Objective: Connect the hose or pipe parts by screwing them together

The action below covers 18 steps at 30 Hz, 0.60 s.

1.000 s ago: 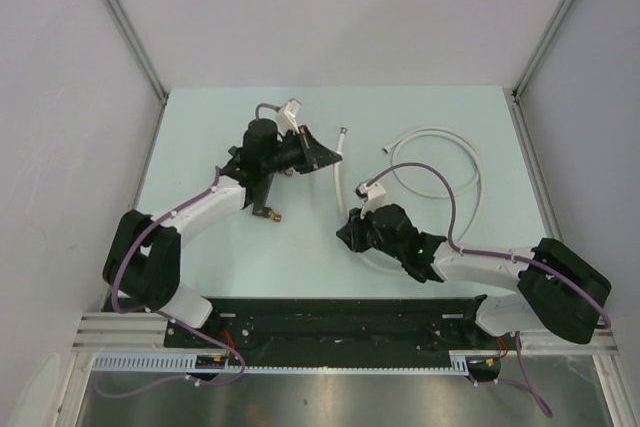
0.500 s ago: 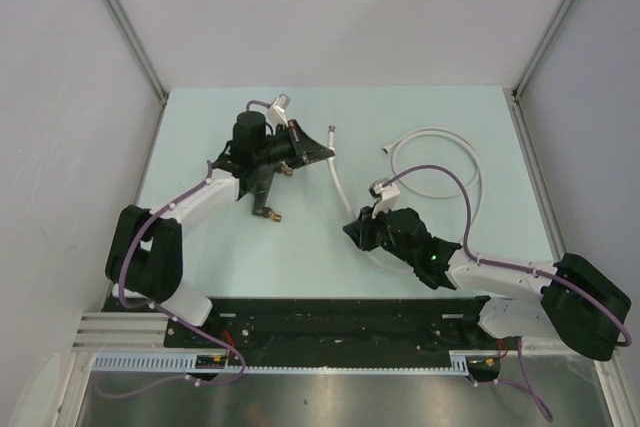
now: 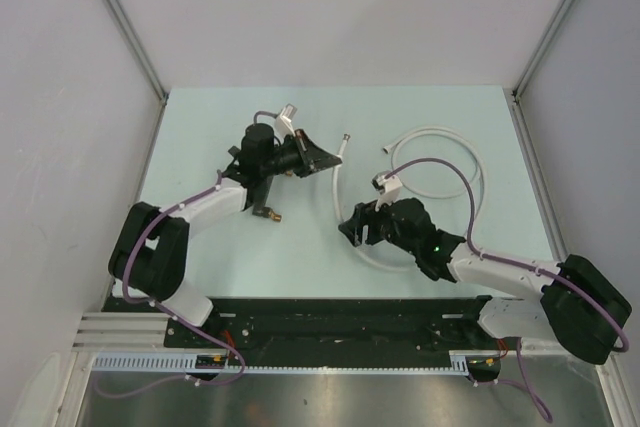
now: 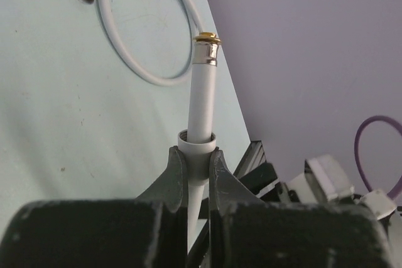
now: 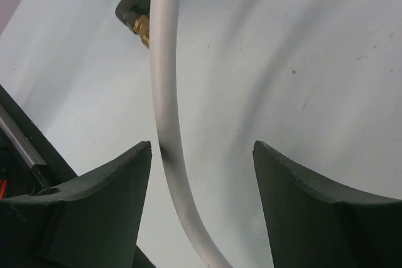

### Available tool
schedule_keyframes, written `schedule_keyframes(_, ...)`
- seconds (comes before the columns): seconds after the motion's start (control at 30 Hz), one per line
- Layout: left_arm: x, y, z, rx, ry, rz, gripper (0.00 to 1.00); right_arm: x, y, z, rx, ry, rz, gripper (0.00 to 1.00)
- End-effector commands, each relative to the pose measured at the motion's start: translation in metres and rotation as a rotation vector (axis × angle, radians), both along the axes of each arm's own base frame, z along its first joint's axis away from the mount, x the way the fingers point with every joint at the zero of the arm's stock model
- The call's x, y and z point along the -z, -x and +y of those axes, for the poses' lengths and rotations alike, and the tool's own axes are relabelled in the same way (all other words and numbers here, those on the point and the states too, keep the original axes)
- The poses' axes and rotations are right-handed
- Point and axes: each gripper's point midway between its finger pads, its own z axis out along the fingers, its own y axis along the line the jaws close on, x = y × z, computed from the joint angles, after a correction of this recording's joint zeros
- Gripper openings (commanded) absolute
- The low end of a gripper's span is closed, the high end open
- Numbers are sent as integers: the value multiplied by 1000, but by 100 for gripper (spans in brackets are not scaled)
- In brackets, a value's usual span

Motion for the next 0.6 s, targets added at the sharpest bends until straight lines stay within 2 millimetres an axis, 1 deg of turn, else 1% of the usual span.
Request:
schedule_keyframes(0.0, -35, 13, -9, 3, 66, -103, 0, -46, -20, 14, -31, -114, -61, 72)
schedule_keyframes(0.03, -37, 15, -10, 4, 70, -103, 0, -40, -23, 15, -33, -109, -46, 72)
schedule_keyframes(0.07, -38, 17, -11, 9, 73, -104, 0, -48, -27, 20, -54, -136, -53, 71)
schedule_keyframes(0.1, -38, 18, -12, 9, 72, -105, 0, -47, -30, 23, -61, -140, -49, 71)
schedule_keyframes(0.13, -39, 18, -12, 9, 74, -107, 0, -40, -32, 27, -71, -133, -30, 70)
schedule_keyframes(0.17, -39, 19, -13, 9, 75, -108, 0, -47, -34, 34, -93, -159, -33, 69)
schedule_keyframes(0.23, -38, 20, -13, 9, 74, -106, 0, -48, -38, 41, -107, -173, -27, 66)
schedule_keyframes(0.27, -36, 19, -13, 3, 71, -107, 0, -44, -38, 48, -128, -185, -10, 56)
schedule_keyframes(0.3, -34, 19, -13, 2, 67, -106, 0, -48, -38, 53, -145, -201, -13, 44)
schedule_keyframes(0.33, -34, 18, -13, -1, 62, -117, 0, -52, -34, 59, -188, -226, -19, 15)
schedule_keyframes(0.37, -31, 13, -12, -15, 52, -119, 0, -48, -30, 63, -211, -228, -7, 5)
schedule_keyframes(0.4, -36, 8, -10, -21, 51, -139, 0, -45, -24, 67, -234, -218, -1, 0)
schedule_keyframes(0.43, -37, -4, -1, -46, 44, -156, 0, -32, -18, 66, -236, -179, 34, 0)
schedule_keyframes(0.47, -33, -13, 4, -55, 42, -141, 0, -28, -16, 64, -225, -155, 42, 0)
schedule_keyframes(0.5, -41, -23, 10, -69, 56, -148, 0, -19, -6, 66, -234, -121, 47, 0)
schedule_keyframes(0.53, -42, -37, 24, -107, 65, -134, 0, -4, -1, 60, -210, -77, 71, 0)
schedule_keyframes(0.57, -45, -44, 28, -113, 68, -138, 0, 2, 5, 60, -215, -57, 77, 0)
